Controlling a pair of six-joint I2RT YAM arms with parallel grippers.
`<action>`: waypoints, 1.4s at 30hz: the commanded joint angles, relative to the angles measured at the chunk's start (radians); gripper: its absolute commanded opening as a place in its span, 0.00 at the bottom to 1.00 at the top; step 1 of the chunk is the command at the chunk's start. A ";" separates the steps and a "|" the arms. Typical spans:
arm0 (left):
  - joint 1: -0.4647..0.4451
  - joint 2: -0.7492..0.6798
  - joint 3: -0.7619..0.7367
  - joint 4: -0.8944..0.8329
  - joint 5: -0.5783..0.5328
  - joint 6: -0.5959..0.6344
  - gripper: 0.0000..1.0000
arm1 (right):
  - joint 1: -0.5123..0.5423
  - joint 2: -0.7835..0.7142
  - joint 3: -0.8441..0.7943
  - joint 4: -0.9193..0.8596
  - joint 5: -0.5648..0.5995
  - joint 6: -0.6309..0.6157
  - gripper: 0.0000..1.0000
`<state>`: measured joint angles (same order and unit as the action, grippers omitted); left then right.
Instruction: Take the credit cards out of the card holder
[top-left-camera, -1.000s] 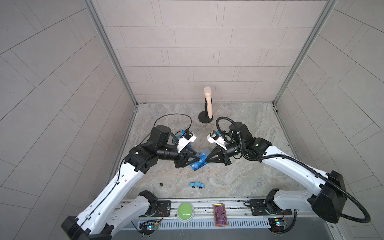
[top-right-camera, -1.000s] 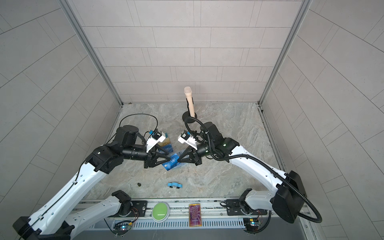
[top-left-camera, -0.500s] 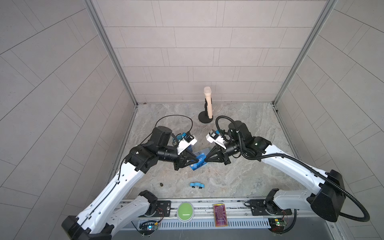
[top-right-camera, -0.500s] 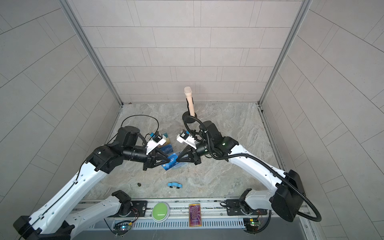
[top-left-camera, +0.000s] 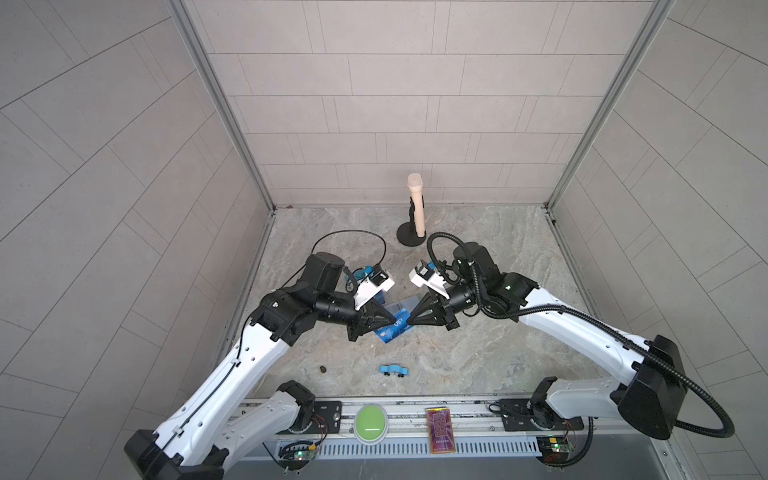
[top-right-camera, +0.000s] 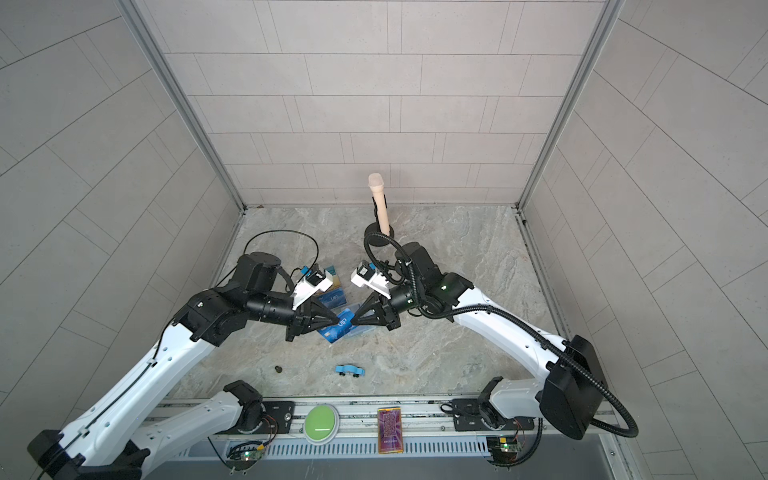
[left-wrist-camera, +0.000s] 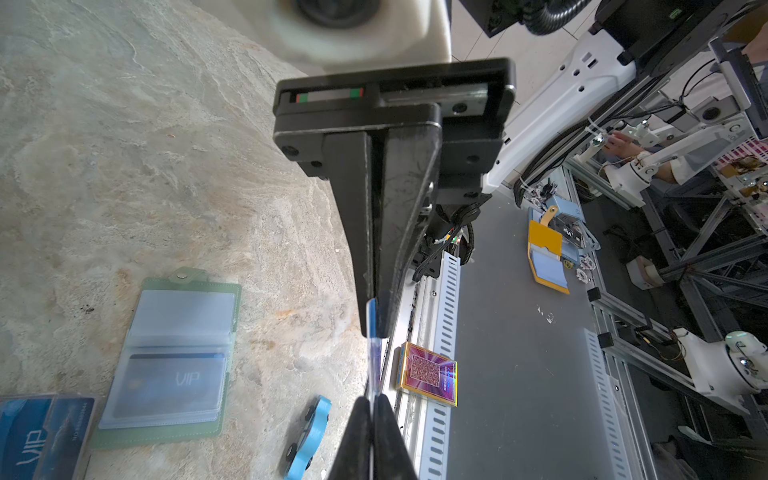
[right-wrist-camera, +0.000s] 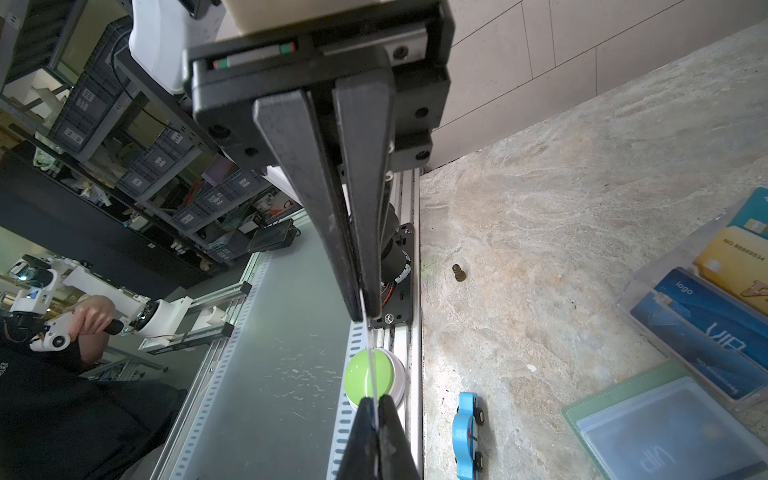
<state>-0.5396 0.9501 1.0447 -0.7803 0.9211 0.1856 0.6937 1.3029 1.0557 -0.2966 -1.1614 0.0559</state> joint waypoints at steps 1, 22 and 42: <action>-0.003 0.006 0.015 -0.013 0.043 0.023 0.05 | 0.000 -0.002 0.023 0.029 0.024 -0.038 0.00; 0.017 0.016 -0.013 0.070 -0.178 -0.026 0.00 | -0.044 -0.083 -0.061 0.051 0.212 -0.011 0.53; 0.191 0.250 0.043 0.076 -0.434 0.422 0.00 | -0.091 -0.173 -0.185 0.042 0.607 0.027 0.66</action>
<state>-0.3939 1.1835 1.0424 -0.6952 0.4168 0.4839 0.6056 1.1534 0.8753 -0.2577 -0.5976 0.0875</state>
